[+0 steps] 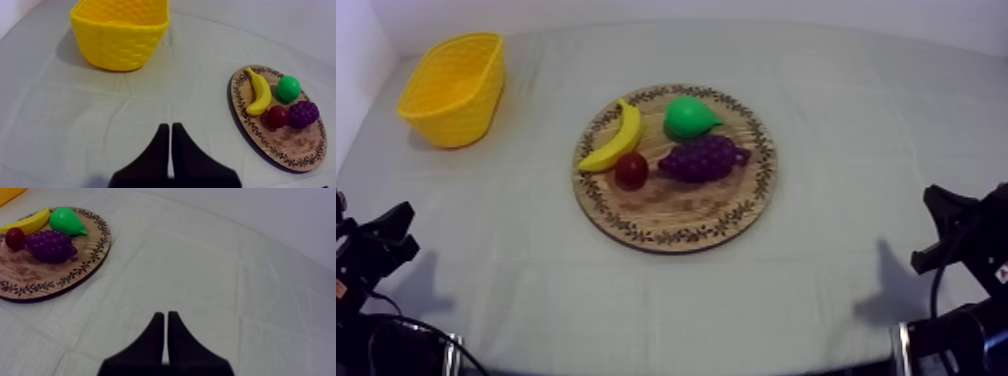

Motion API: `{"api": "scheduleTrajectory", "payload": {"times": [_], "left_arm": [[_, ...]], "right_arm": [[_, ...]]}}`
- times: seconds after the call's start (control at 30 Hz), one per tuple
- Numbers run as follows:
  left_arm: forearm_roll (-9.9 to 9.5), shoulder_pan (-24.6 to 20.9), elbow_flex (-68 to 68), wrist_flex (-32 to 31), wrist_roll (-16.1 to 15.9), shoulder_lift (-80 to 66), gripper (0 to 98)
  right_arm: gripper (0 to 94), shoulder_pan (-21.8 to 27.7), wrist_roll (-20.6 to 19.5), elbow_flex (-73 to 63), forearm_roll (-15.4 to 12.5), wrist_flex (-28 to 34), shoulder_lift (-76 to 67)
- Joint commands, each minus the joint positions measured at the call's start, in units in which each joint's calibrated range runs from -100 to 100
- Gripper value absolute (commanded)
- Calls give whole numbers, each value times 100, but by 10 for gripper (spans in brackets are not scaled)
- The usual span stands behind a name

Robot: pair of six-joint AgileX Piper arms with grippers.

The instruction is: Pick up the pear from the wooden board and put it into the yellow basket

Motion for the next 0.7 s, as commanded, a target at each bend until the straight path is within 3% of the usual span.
{"api": "scheduleTrajectory", "payload": {"times": [0.0,0.4,0.53,0.67], "left_arm": [[0,-1,2,1,2,0,0],[0,-1,2,6,18,0,0],[11,10,-13,44,319,0,0],[171,193,-19,-89,312,0,0]], "right_arm": [[4,0,5,0,-1,1,-4],[4,0,5,0,-1,1,-4],[4,0,5,0,-1,1,-4],[4,0,7,0,-1,1,-4]]}}
